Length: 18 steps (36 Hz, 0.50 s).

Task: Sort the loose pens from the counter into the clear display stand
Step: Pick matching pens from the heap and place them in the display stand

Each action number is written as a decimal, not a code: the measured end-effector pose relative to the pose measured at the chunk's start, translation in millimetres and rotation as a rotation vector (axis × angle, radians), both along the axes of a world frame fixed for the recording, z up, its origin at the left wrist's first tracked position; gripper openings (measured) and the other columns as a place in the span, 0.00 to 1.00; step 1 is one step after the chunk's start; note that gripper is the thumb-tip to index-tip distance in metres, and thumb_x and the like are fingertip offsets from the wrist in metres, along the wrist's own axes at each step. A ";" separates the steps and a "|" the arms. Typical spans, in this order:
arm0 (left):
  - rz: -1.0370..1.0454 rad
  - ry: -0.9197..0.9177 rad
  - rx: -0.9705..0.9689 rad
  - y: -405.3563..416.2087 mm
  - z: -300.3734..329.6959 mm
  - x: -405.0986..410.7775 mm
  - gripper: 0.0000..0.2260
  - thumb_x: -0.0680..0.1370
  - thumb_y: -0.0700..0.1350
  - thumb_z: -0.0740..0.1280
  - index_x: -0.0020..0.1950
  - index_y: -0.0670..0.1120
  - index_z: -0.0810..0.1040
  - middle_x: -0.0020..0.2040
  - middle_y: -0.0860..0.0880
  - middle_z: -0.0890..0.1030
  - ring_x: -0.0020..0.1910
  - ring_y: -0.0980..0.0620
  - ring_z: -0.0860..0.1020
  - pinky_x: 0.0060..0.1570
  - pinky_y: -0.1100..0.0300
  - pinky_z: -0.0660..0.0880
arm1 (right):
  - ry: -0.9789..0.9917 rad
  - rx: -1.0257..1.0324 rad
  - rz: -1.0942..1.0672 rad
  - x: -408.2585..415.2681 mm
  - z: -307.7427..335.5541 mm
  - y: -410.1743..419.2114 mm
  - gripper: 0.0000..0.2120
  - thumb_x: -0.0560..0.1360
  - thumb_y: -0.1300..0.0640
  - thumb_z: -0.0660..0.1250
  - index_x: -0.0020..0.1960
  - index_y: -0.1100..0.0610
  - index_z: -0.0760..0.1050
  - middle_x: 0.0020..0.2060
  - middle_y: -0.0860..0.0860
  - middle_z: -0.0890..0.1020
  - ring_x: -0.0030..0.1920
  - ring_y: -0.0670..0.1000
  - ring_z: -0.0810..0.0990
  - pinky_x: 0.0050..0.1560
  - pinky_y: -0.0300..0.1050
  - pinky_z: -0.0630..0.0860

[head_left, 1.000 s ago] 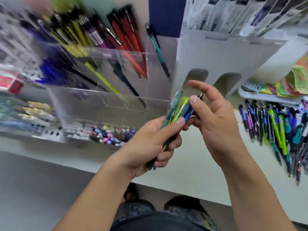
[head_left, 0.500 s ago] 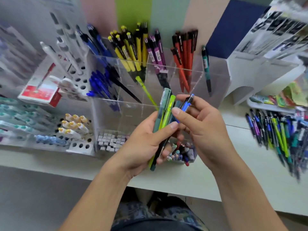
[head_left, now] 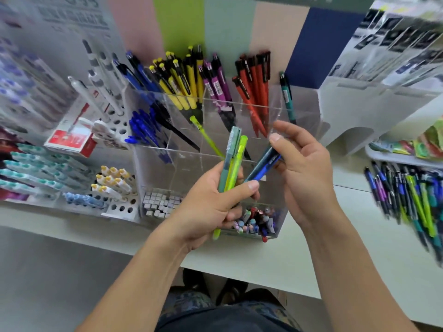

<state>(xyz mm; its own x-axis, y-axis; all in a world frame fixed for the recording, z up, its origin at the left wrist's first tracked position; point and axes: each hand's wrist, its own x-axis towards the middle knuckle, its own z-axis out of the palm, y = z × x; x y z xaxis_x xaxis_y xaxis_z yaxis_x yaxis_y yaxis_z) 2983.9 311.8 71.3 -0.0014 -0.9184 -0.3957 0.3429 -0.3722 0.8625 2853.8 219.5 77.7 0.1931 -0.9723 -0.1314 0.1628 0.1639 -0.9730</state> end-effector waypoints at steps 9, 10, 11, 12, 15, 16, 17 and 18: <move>-0.151 0.239 0.010 0.9 -7.5 -15.7 0.12 0.80 0.51 0.66 0.54 0.46 0.66 0.33 0.53 0.71 0.23 0.57 0.66 0.20 0.67 0.61 | 0.088 -0.114 0.065 -5.7 -3.6 1.5 0.11 0.84 0.61 0.62 0.56 0.53 0.82 0.42 0.48 0.82 0.45 0.47 0.80 0.50 0.45 0.79; -0.141 0.322 0.024 -1.5 -6.9 -15.7 0.14 0.80 0.54 0.64 0.55 0.46 0.67 0.33 0.51 0.71 0.24 0.56 0.68 0.20 0.67 0.63 | 0.072 -0.069 0.097 -1.9 -3.0 3.2 0.11 0.84 0.61 0.61 0.57 0.54 0.82 0.41 0.50 0.81 0.43 0.48 0.79 0.48 0.46 0.80; -0.122 0.379 0.045 -4.6 -6.2 -15.5 0.15 0.80 0.56 0.63 0.55 0.46 0.68 0.34 0.50 0.70 0.25 0.55 0.69 0.21 0.66 0.64 | 0.063 -0.036 0.117 2.1 -2.3 4.7 0.11 0.84 0.62 0.61 0.57 0.55 0.81 0.40 0.51 0.80 0.42 0.50 0.79 0.47 0.47 0.79; -0.098 0.398 0.067 -8.2 -5.9 -15.1 0.14 0.81 0.57 0.62 0.54 0.47 0.69 0.33 0.50 0.69 0.26 0.55 0.68 0.21 0.66 0.64 | 0.065 -0.021 0.110 5.9 -2.0 5.5 0.11 0.84 0.62 0.61 0.57 0.55 0.81 0.40 0.52 0.80 0.41 0.51 0.78 0.47 0.48 0.79; -0.061 0.130 0.051 -16.7 -8.4 -10.4 0.09 0.84 0.54 0.59 0.54 0.49 0.71 0.34 0.49 0.69 0.25 0.55 0.65 0.21 0.66 0.61 | 0.029 -0.053 -0.063 13.7 1.1 1.4 0.10 0.83 0.63 0.62 0.57 0.55 0.81 0.40 0.51 0.81 0.43 0.49 0.80 0.50 0.46 0.80; -0.056 -0.026 0.019 -18.0 -9.4 -7.3 0.07 0.85 0.52 0.59 0.53 0.49 0.72 0.34 0.50 0.69 0.25 0.55 0.64 0.22 0.65 0.61 | 0.008 -0.082 -0.136 14.6 3.8 -2.5 0.09 0.83 0.64 0.62 0.57 0.56 0.80 0.39 0.50 0.82 0.43 0.47 0.80 0.49 0.43 0.79; -0.049 -0.157 -0.010 -18.5 -12.1 -3.0 0.07 0.85 0.50 0.59 0.54 0.49 0.72 0.34 0.50 0.68 0.24 0.56 0.63 0.22 0.65 0.61 | -0.012 -0.112 -0.194 14.6 7.2 -6.7 0.09 0.83 0.64 0.63 0.58 0.57 0.80 0.39 0.49 0.82 0.43 0.46 0.80 0.48 0.40 0.78; -0.037 -0.239 -0.033 -18.0 -13.4 1.9 0.06 0.85 0.49 0.59 0.55 0.48 0.72 0.34 0.50 0.67 0.24 0.56 0.63 0.22 0.66 0.61 | -0.027 -0.138 -0.232 14.0 11.5 -10.6 0.09 0.83 0.65 0.63 0.58 0.57 0.80 0.38 0.48 0.82 0.42 0.45 0.81 0.47 0.39 0.77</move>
<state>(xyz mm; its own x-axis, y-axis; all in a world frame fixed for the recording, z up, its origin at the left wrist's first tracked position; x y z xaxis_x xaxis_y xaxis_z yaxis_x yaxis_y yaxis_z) 2985.8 293.8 57.9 0.0545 -0.9318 -0.3589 0.1144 -0.3512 0.9293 2867.8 208.9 89.1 -0.0353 -0.9994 0.0074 0.2068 -0.0146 -0.9783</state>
